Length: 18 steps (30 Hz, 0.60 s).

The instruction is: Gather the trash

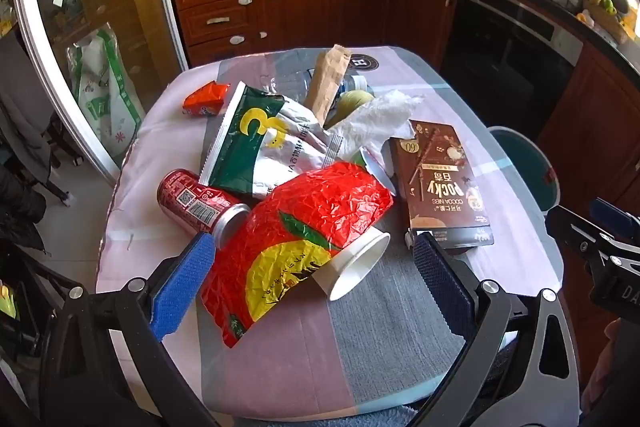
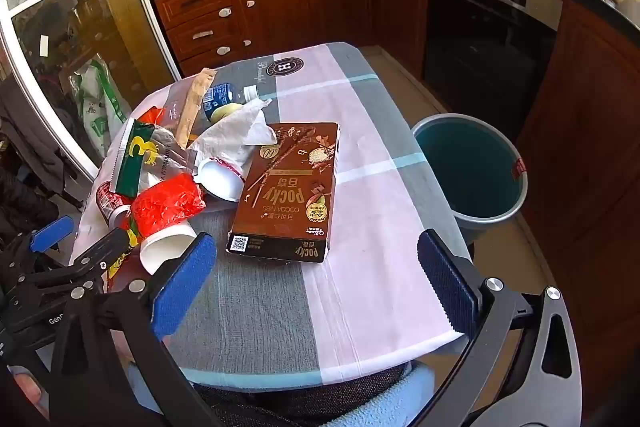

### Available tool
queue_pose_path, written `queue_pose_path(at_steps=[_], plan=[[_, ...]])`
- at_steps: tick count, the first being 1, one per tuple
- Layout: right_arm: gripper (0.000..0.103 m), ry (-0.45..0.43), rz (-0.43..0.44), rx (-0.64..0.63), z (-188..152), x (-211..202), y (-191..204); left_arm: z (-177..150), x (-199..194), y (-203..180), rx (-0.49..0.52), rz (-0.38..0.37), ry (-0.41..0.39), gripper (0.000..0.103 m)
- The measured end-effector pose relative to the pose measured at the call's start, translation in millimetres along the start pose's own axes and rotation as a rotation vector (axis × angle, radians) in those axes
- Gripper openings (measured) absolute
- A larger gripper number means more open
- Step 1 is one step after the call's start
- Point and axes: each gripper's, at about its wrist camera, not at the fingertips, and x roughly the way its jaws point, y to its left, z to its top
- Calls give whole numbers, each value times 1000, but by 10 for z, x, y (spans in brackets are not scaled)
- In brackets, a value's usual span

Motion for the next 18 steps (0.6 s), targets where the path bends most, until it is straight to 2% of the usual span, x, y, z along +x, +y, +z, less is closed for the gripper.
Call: queue_pose_path(at_steps=[1,15,18], plan=[[97,1,1,1,-1,-5,4,-5,-15,8,-8,-6,-20,99],[97,18,-1,5,3,7,-13,33,-38,156,-6,-7,-19,99],[97,20,-1,5,-5,29,-7,-3,-48,70,-5,-1,-26,99]])
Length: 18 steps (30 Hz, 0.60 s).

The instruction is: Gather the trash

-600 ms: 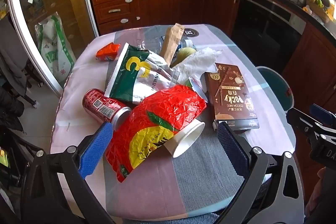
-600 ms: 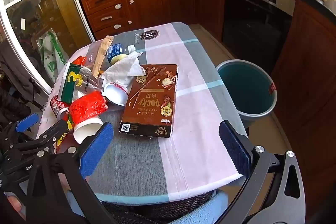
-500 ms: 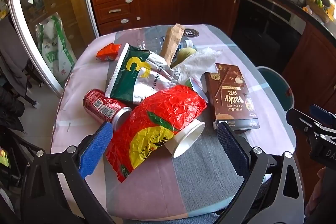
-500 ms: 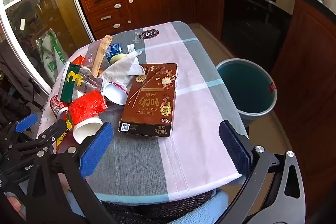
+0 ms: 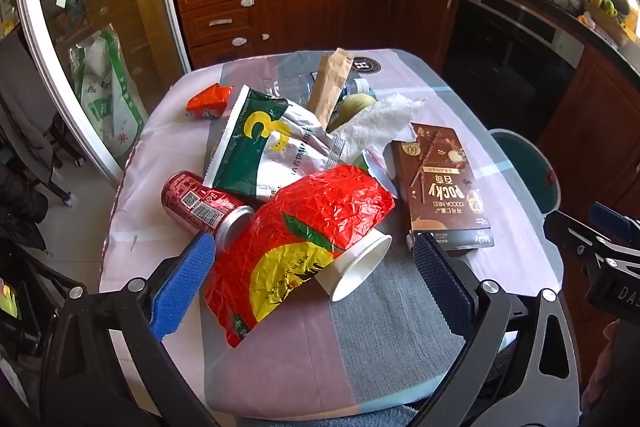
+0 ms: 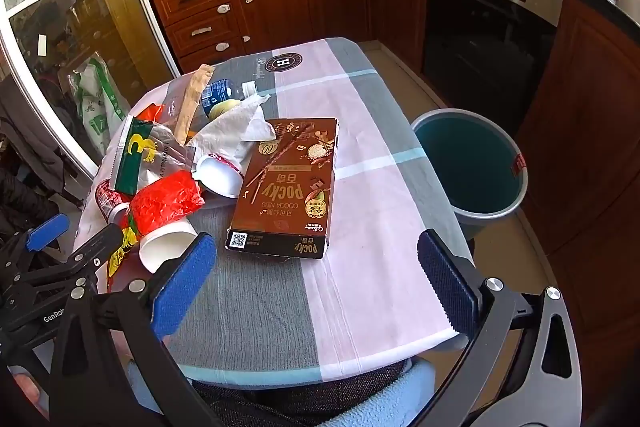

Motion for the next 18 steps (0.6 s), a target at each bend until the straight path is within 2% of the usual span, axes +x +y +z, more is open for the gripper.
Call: queue_pose_path(at_steps=[18], plan=[[97,12,-1,1,0,36,-1,-1,22,-13,-9,0,17,99]])
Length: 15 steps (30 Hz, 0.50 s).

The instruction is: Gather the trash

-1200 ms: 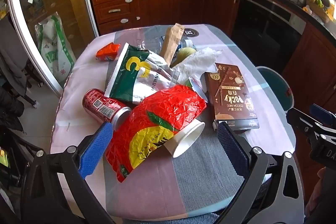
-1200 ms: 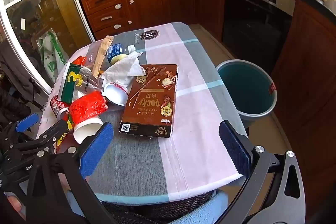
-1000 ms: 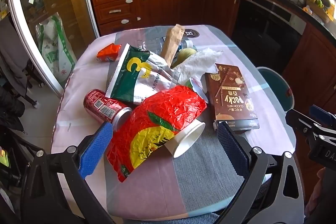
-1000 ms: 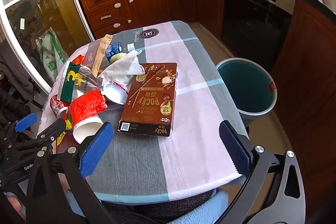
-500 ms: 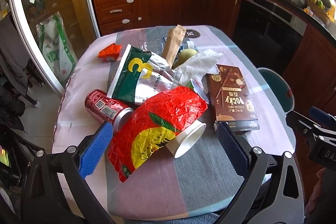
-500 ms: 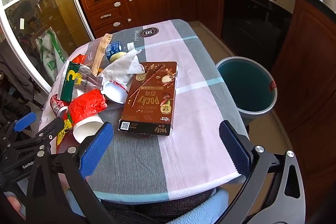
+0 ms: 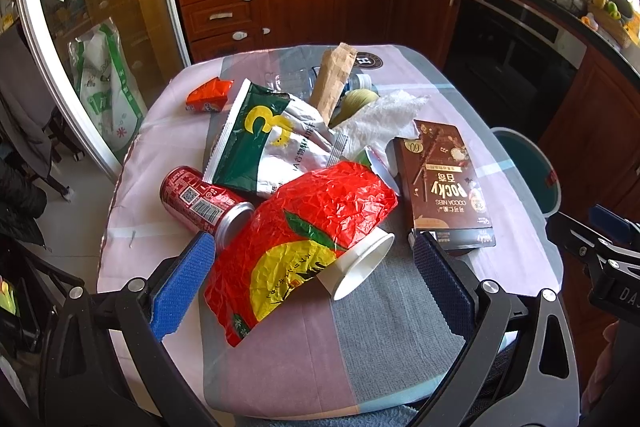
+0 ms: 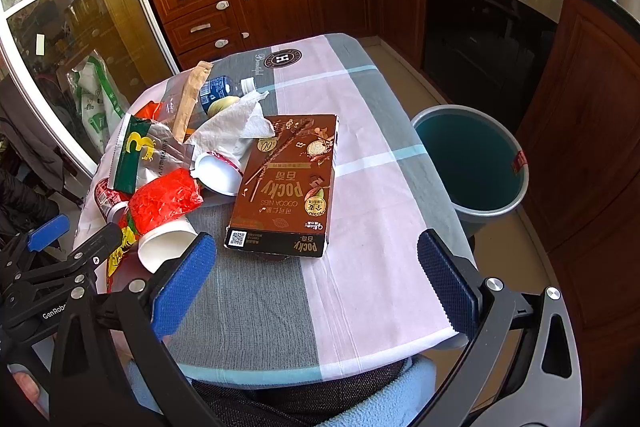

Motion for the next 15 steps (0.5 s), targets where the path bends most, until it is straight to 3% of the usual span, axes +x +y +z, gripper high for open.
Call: queue_pose_path(at_steps=[15], plan=[[97,12,-2,-1,-18,21,16,-25,36,12,-3,-5,8,99]])
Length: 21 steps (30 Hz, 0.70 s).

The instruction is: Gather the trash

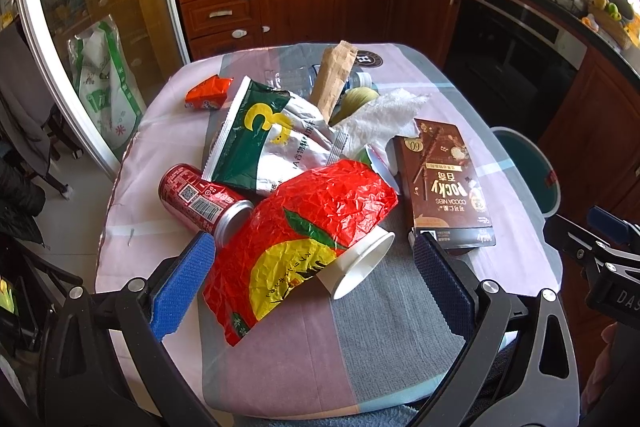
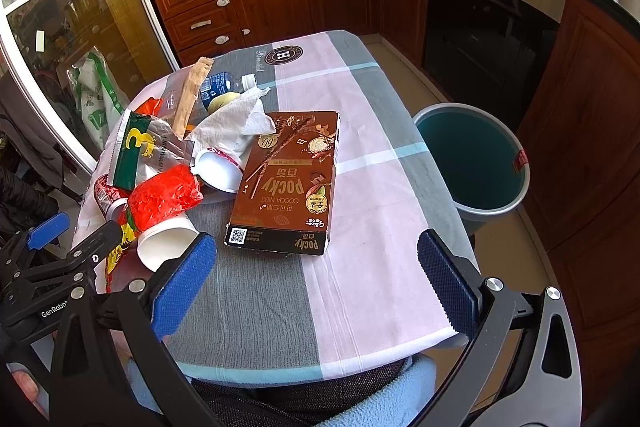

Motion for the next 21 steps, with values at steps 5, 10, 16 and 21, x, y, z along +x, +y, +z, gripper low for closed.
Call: queue_pose_path(at_steps=[5,10,16,21], plan=[[97,2,0,0,3,6,4,-1,4,0,-1,0,0,99],[97,6,0,0,-4,14,5,-12,19,-10,-2,-2,5,99],[97,24,6,-24,-4,53,46,-9,48,95,12,4,0,99],[97,53,18,-56,17,137,112,-150,111,390,66,1,14,99]])
